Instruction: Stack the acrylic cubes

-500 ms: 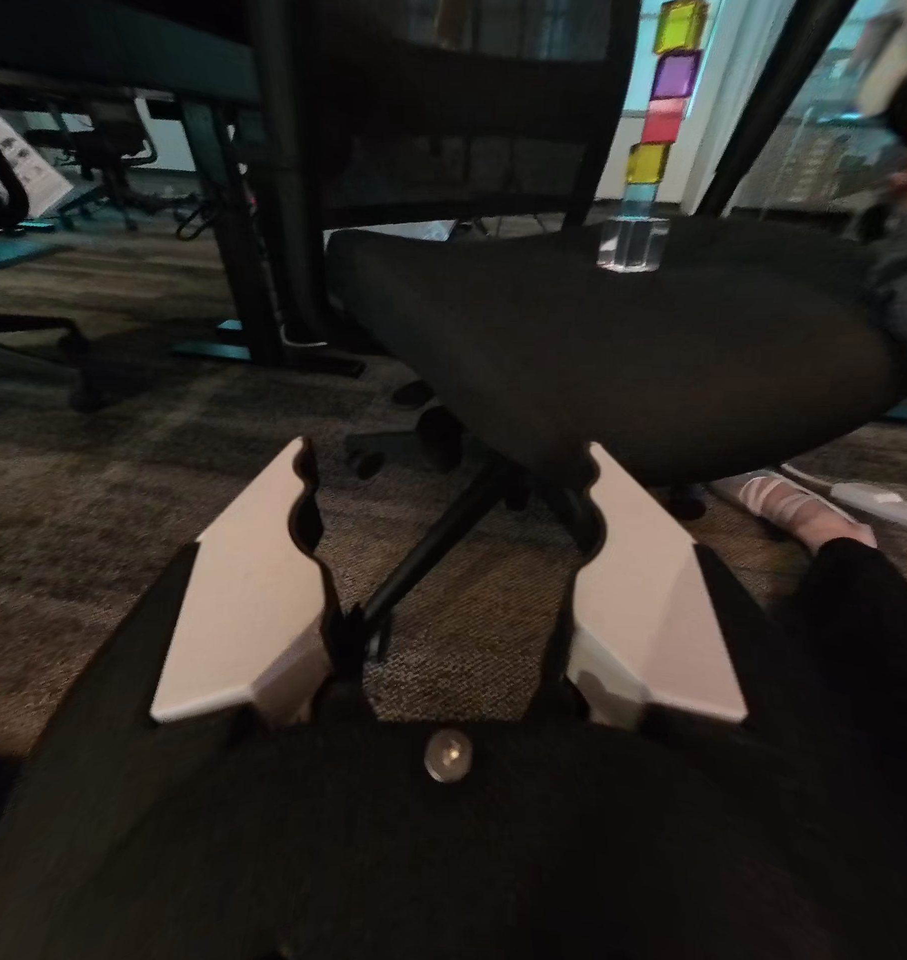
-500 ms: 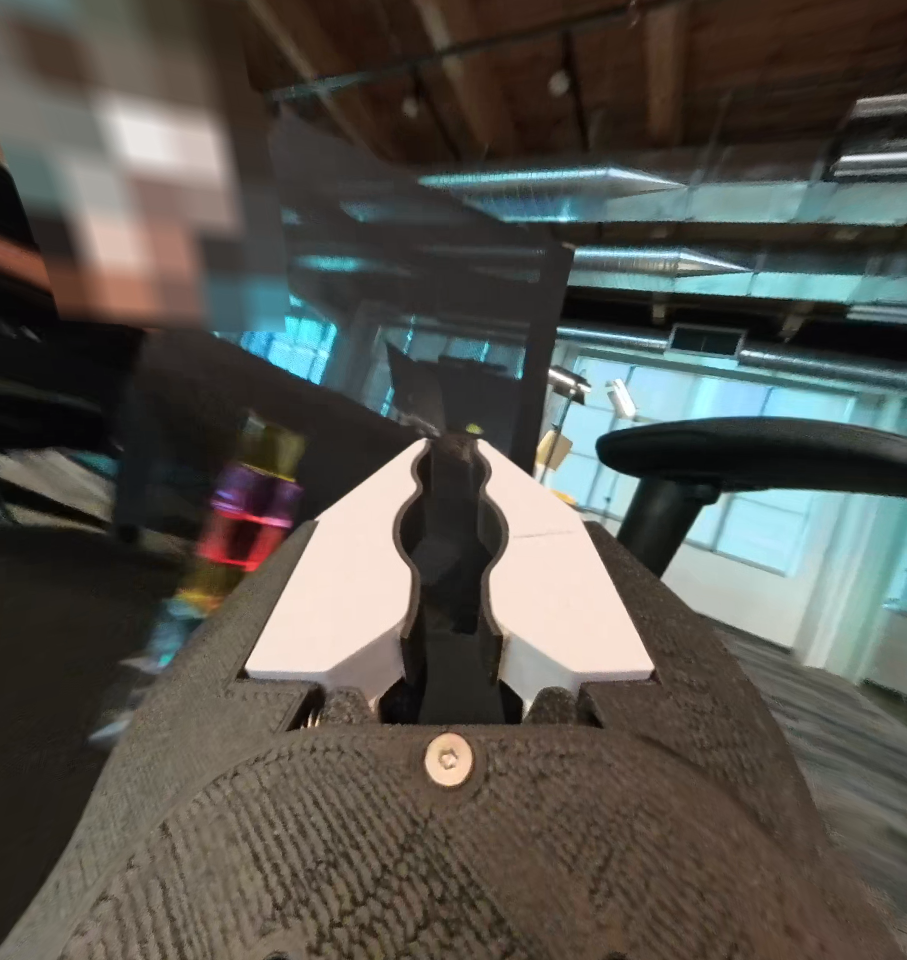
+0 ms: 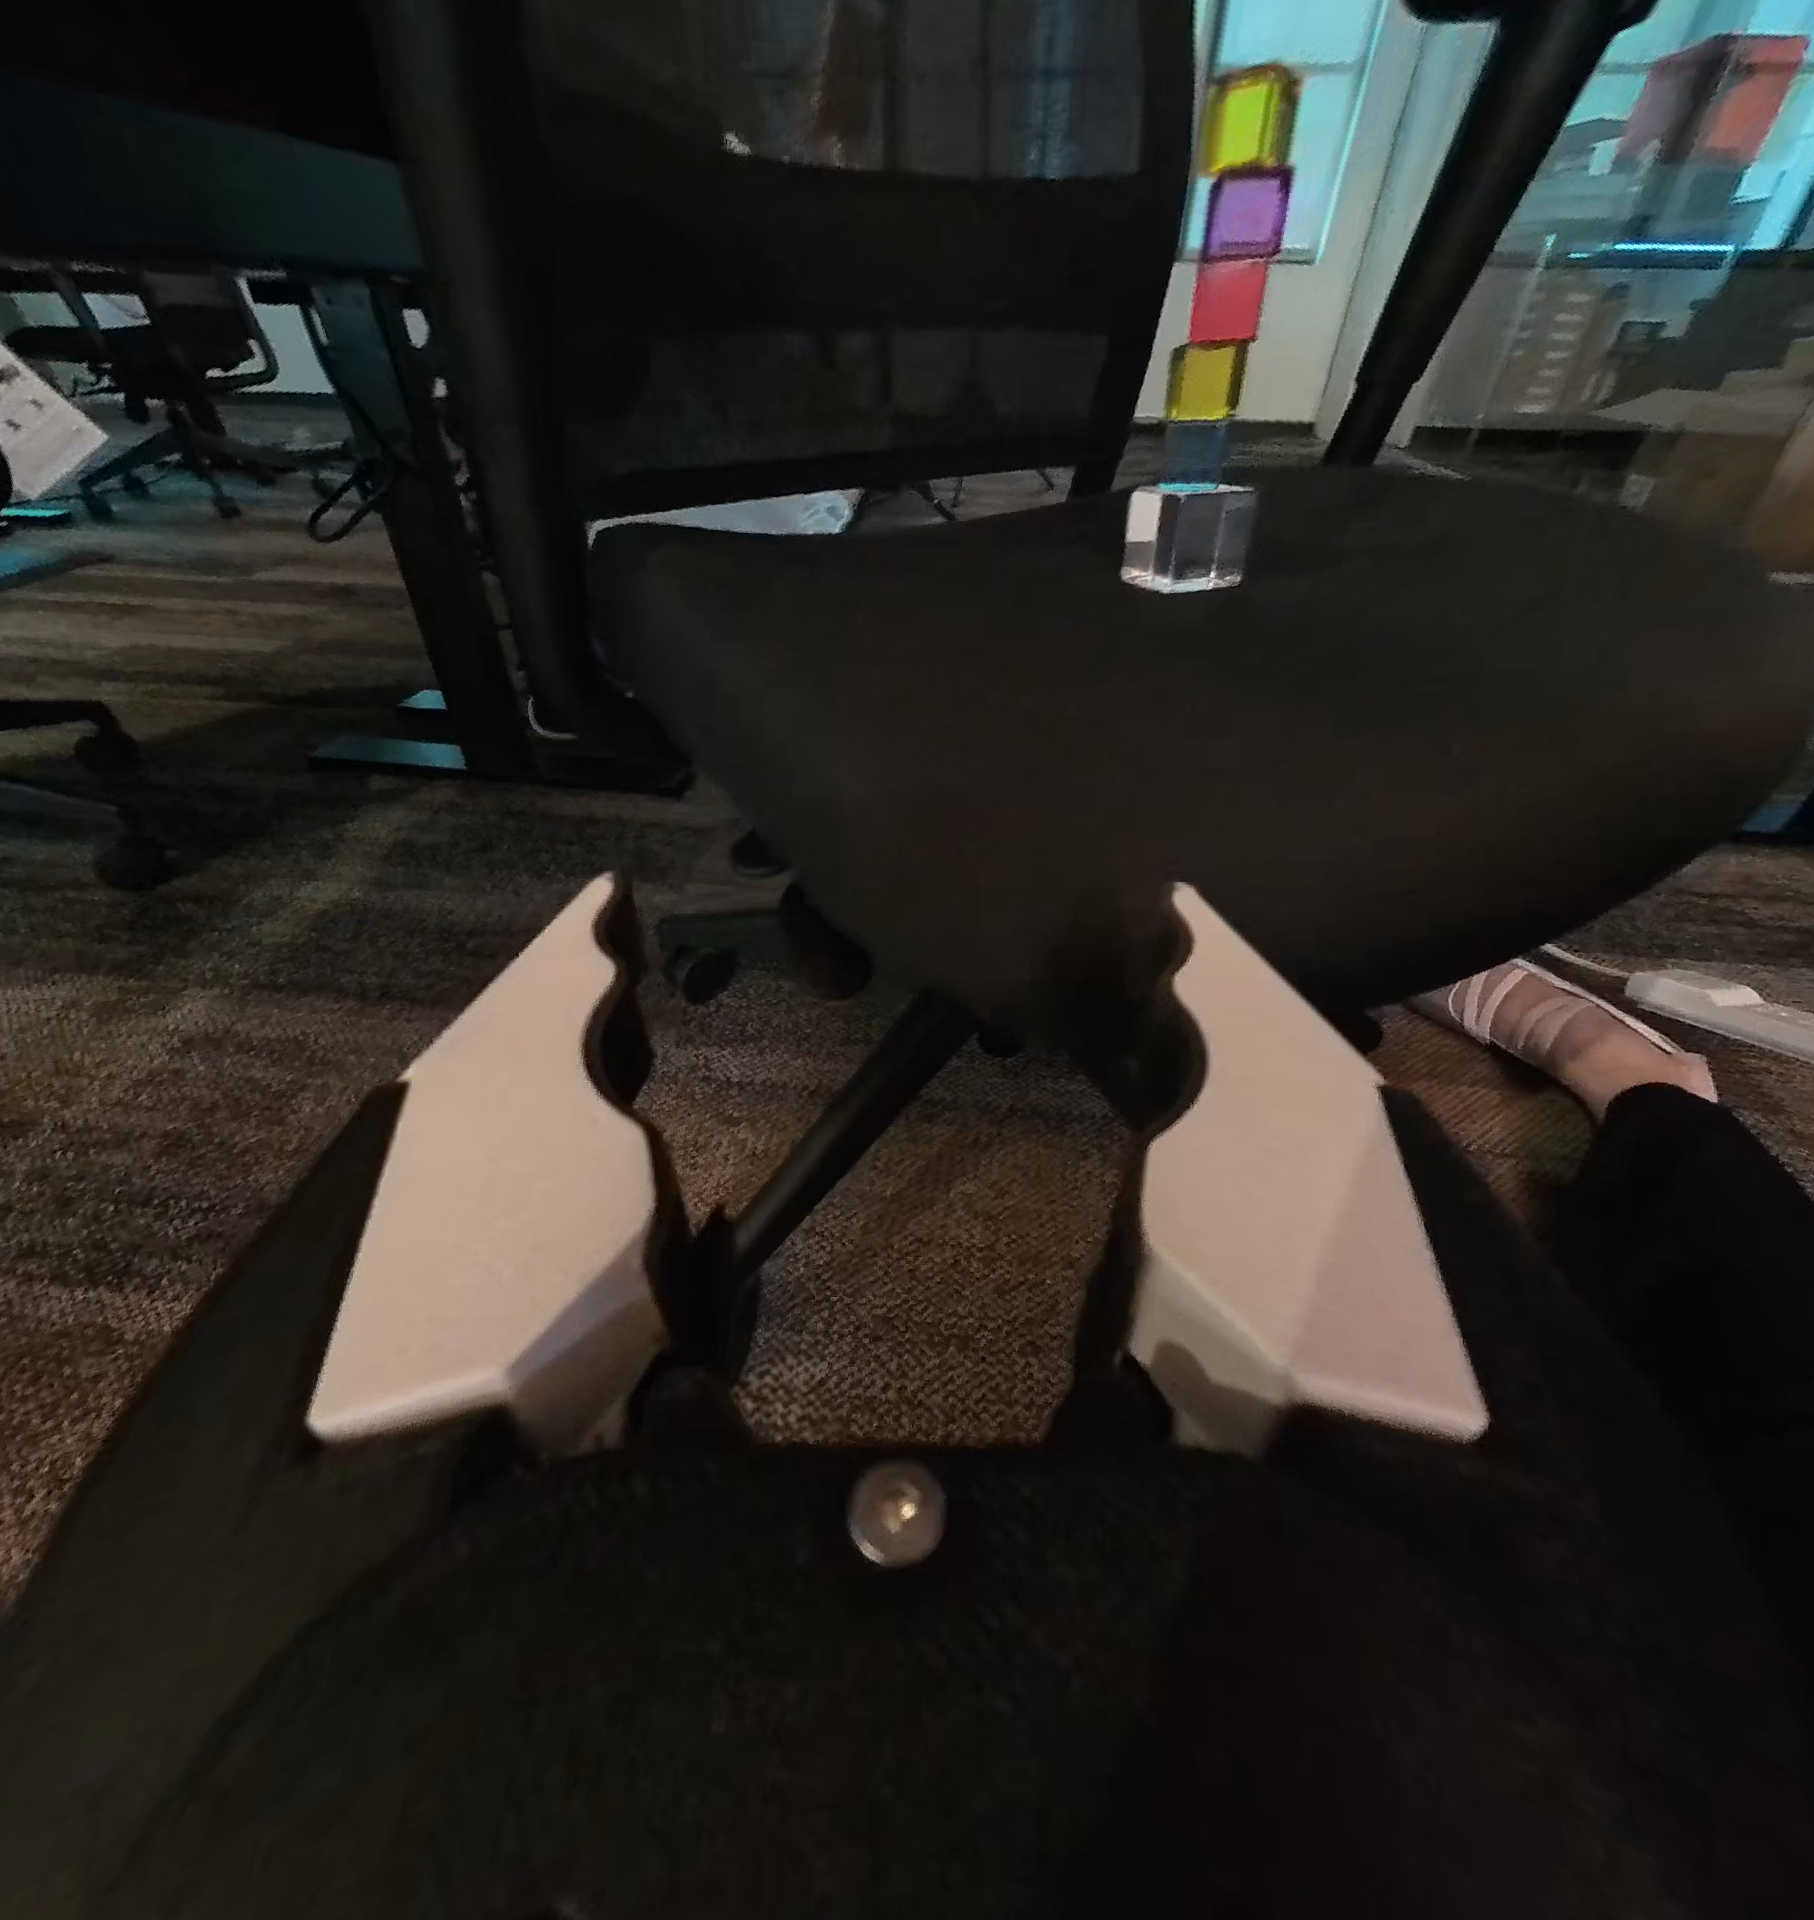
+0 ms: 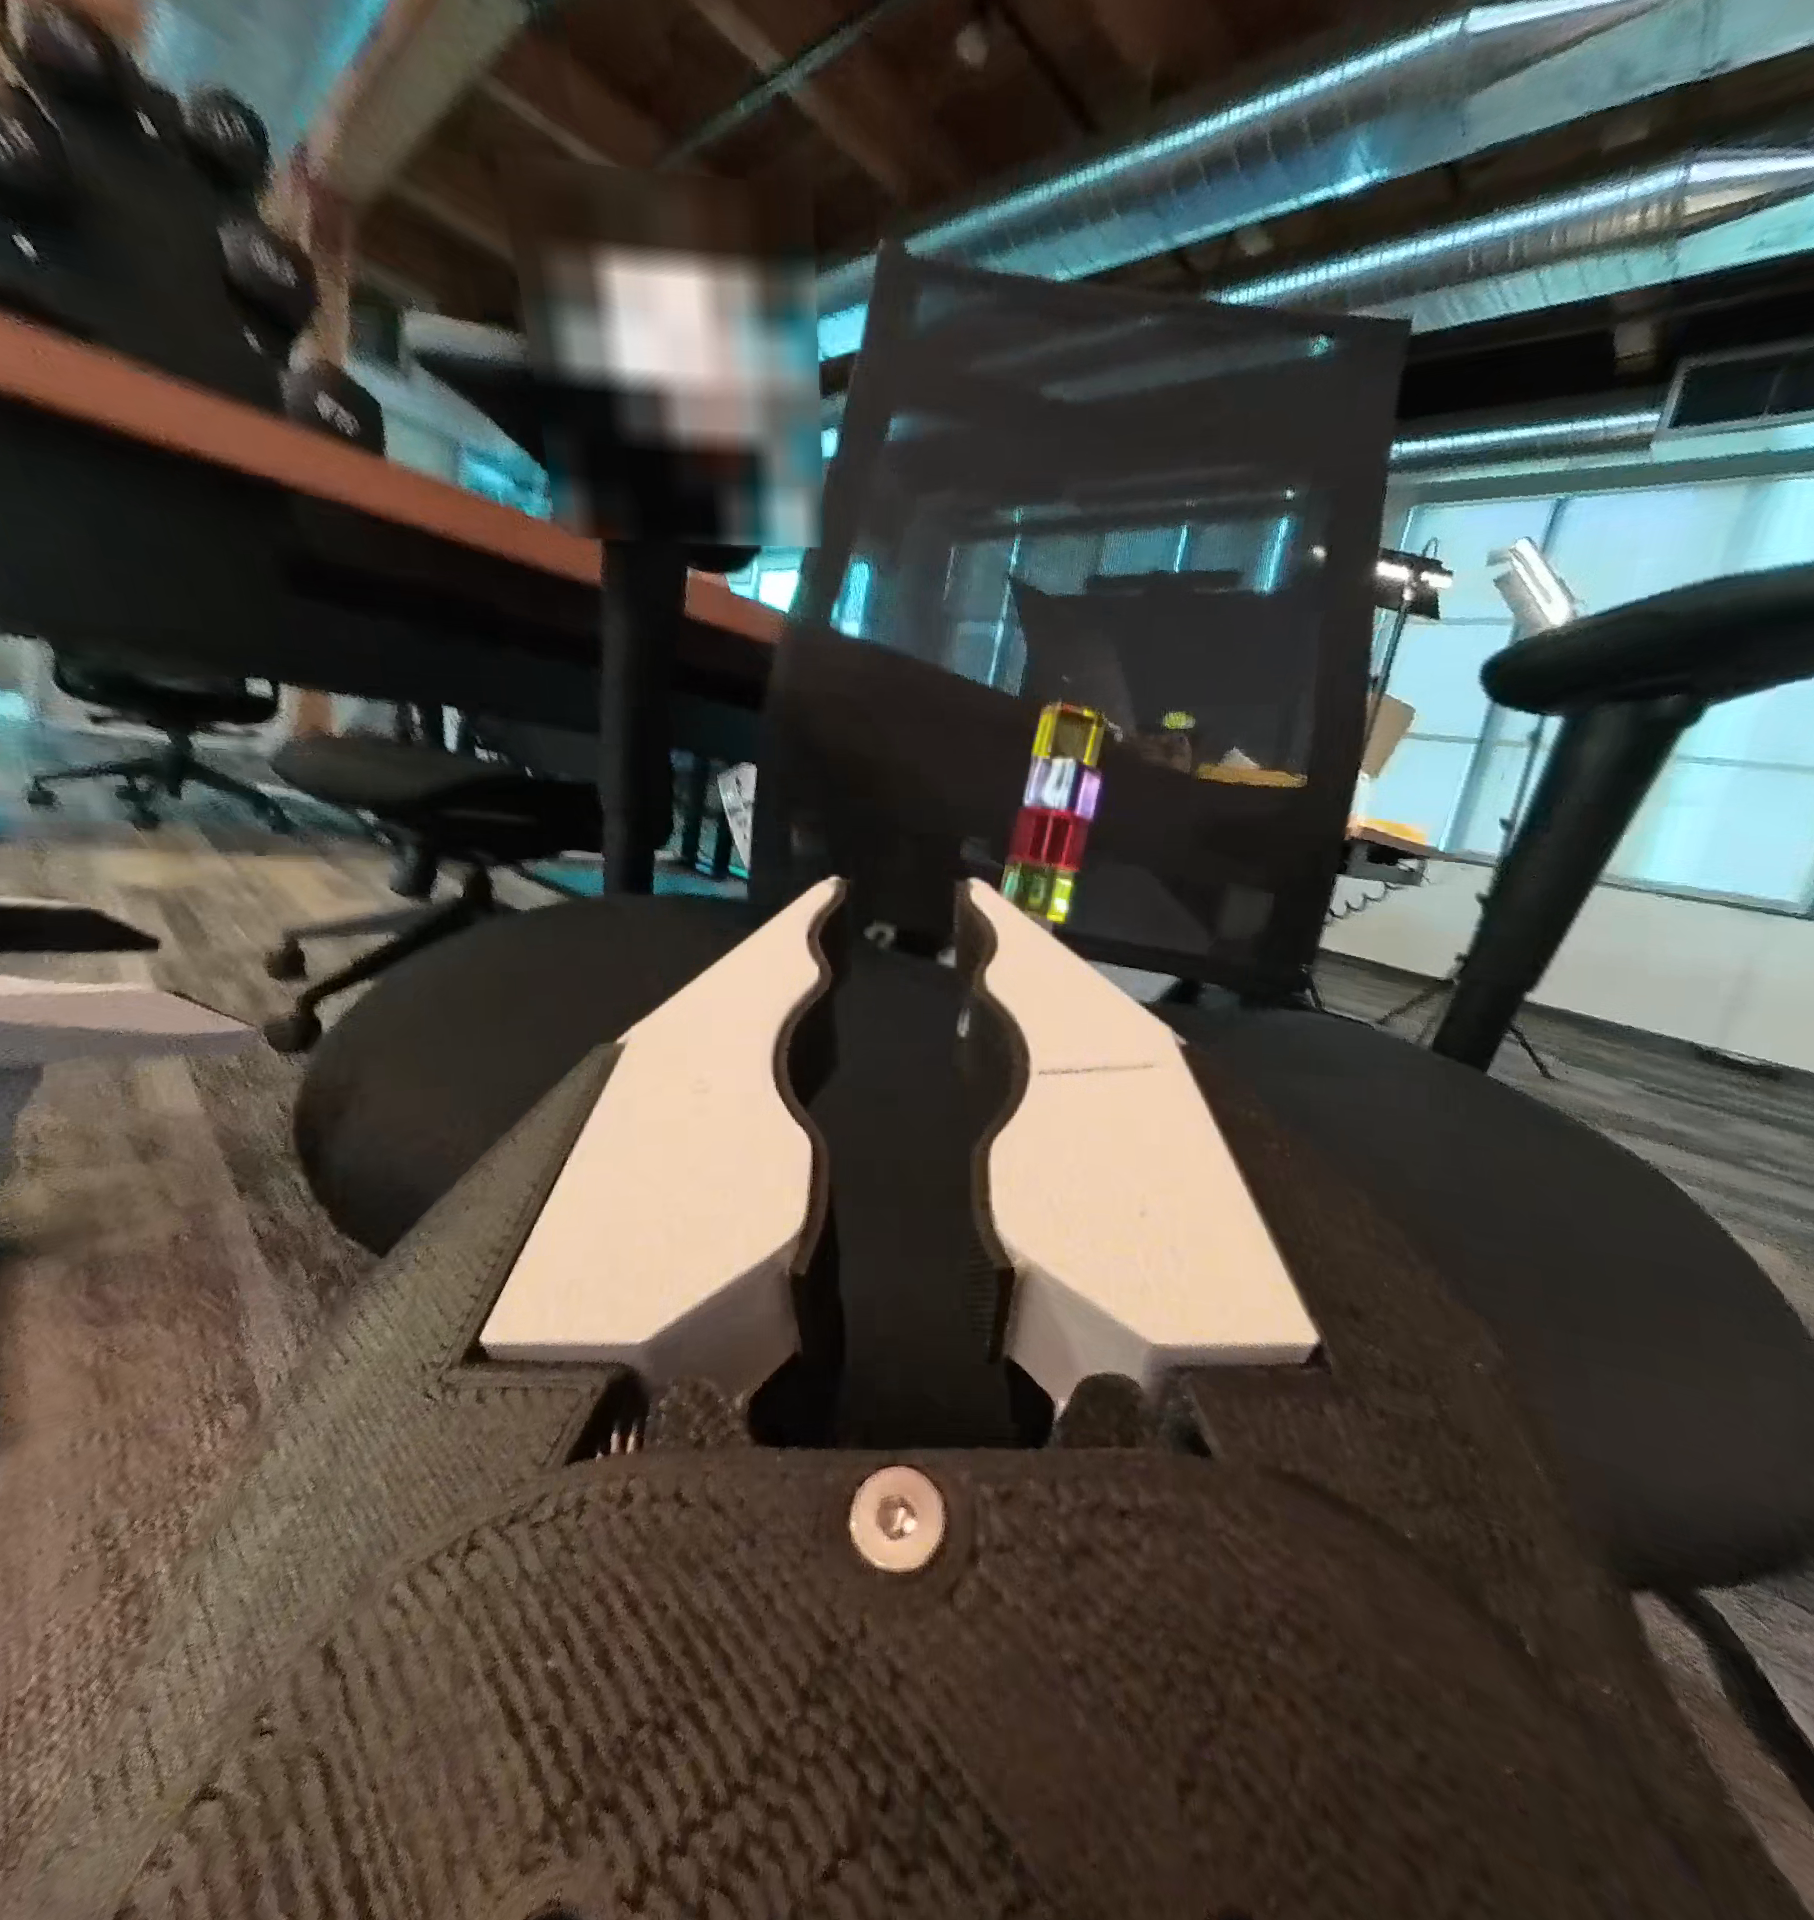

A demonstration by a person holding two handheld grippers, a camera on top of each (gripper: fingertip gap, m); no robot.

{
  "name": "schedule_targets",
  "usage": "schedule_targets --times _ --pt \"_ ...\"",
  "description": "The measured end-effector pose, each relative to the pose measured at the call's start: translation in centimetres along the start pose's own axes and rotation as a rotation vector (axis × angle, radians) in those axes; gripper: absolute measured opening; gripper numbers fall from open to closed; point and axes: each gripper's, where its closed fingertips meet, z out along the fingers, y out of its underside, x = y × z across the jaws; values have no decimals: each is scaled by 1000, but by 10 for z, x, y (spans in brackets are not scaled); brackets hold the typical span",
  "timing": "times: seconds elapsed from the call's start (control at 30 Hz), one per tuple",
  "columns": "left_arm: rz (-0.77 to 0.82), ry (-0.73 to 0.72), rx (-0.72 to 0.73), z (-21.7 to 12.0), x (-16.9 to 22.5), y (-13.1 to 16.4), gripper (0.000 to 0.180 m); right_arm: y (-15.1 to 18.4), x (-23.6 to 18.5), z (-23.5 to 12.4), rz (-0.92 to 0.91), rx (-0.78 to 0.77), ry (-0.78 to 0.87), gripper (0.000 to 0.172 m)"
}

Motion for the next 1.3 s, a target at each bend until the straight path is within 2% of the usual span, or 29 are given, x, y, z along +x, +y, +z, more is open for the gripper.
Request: schedule_targets --times 0.23,0.47,0.67,0.73,0.8,0.9,0.97,1.07,1.1,1.2,1.3 --pt "30 6 15 3 11 -7 98 18 -6 10 68 -77 -32 19" --pt "41 47 16 4 18 -10 99 41 3 24 8 -181 -8 15" --pt "6 72 52 -6 10 -9 97 38 40 81 -163 -327 -1 7" --pt "-12 87 58 -8 8 -8 96 46 52 103 -152 -414 -39 0" --pt "-20 90 57 -9 4 -6 96 63 60 122 -118 -525 -94 0" --pt "-24 91 58 -12 0 -4 95 81 70 150 -68 -563 -133 0" --pt "-30 94 59 -15 -3 -3 95 92 65 163 23 -583 -208 14" --pt "-35 85 60 -19 -11 -2 94 108 52 171 139 -665 -328 57" --pt "-38 81 63 -20 -14 -2 94 112 52 173 143 -683 -337 65" --pt "-60 80 69 -23 -20 -1 93 128 50 178 138 -738 -367 83" --pt "-62 82 67 -23 -23 -1 93 139 49 181 128 -803 -379 93"
